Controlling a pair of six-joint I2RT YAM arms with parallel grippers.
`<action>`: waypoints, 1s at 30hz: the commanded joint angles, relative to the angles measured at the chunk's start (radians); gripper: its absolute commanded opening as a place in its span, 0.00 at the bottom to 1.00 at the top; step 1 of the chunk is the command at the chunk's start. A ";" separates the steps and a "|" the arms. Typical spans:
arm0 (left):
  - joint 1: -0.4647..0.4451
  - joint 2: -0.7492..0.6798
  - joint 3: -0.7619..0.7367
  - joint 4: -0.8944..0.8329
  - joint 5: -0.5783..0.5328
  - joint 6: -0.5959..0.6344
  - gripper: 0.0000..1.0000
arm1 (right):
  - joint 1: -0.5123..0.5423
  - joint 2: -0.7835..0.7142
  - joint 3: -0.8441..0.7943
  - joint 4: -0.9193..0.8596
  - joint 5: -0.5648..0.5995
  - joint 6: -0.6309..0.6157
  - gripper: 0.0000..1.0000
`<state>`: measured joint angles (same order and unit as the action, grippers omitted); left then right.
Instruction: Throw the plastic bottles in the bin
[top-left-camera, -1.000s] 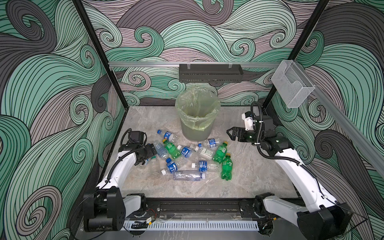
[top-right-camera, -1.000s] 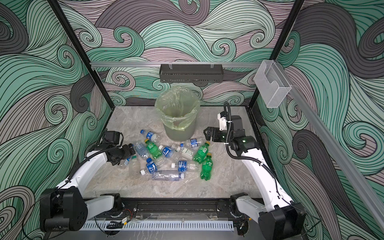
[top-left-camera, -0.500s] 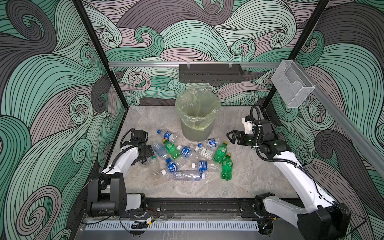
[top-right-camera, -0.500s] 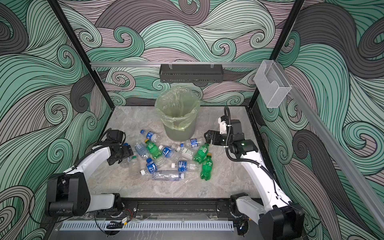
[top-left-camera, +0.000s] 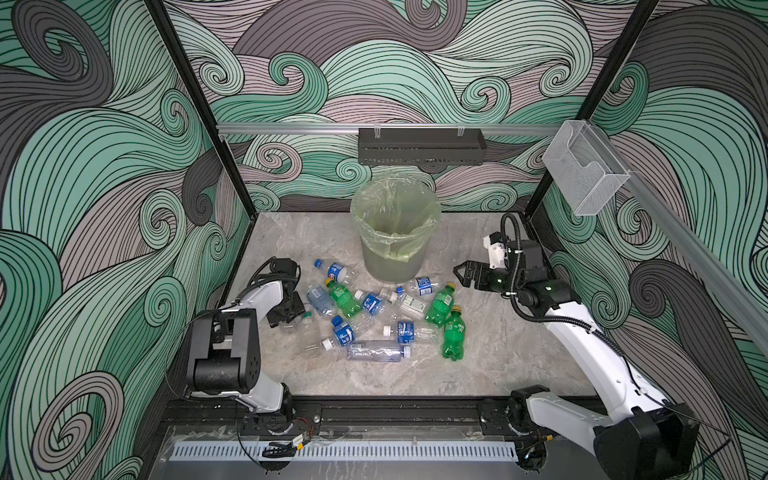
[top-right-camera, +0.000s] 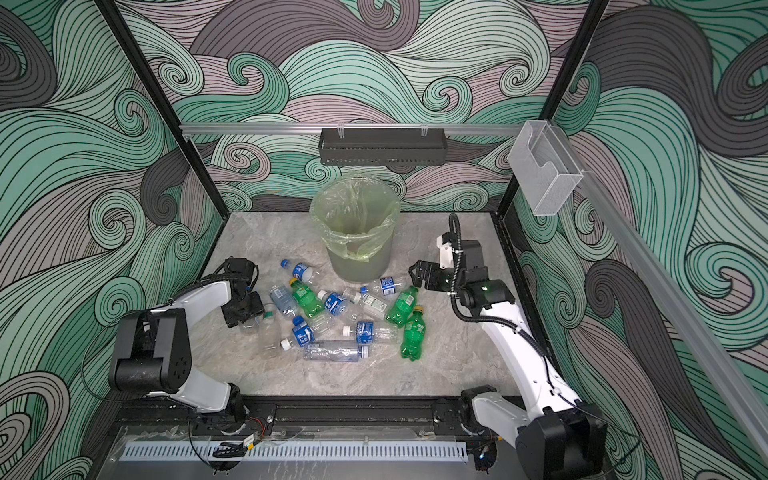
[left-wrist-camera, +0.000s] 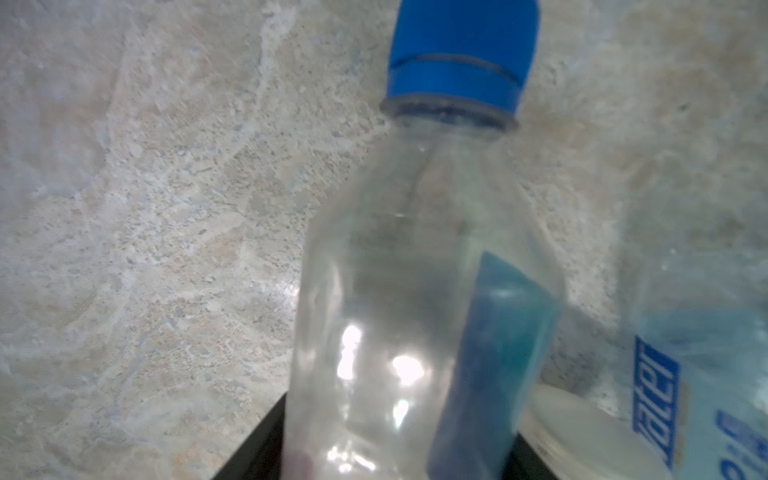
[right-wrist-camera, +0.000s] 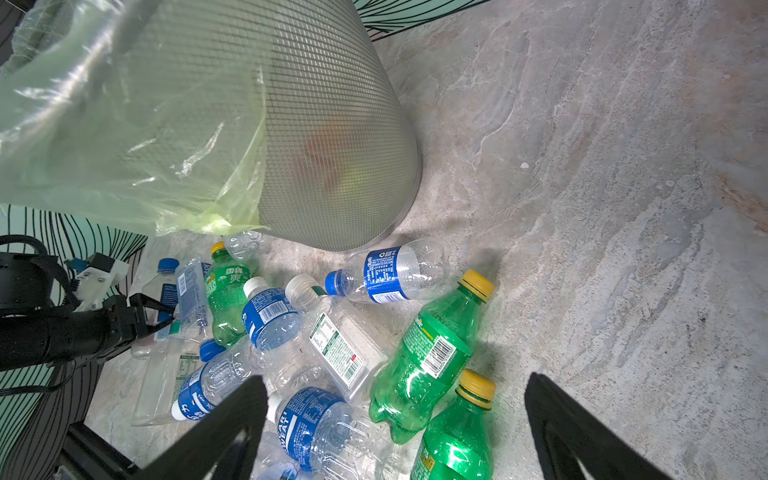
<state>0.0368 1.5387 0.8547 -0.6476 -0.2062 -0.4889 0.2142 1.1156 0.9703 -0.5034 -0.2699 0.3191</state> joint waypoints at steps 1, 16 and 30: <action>-0.003 -0.033 -0.006 0.013 -0.004 -0.017 0.55 | -0.006 -0.010 -0.020 0.006 -0.003 0.006 0.96; -0.004 -0.265 0.100 -0.097 0.084 0.016 0.52 | -0.008 -0.007 -0.058 -0.070 0.011 0.003 0.95; -0.240 0.115 1.086 -0.073 0.410 0.101 0.54 | -0.006 -0.006 -0.083 -0.101 -0.008 0.034 0.94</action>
<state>-0.1215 1.5230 1.7554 -0.7052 0.1215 -0.4187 0.2089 1.1152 0.9016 -0.5808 -0.2691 0.3405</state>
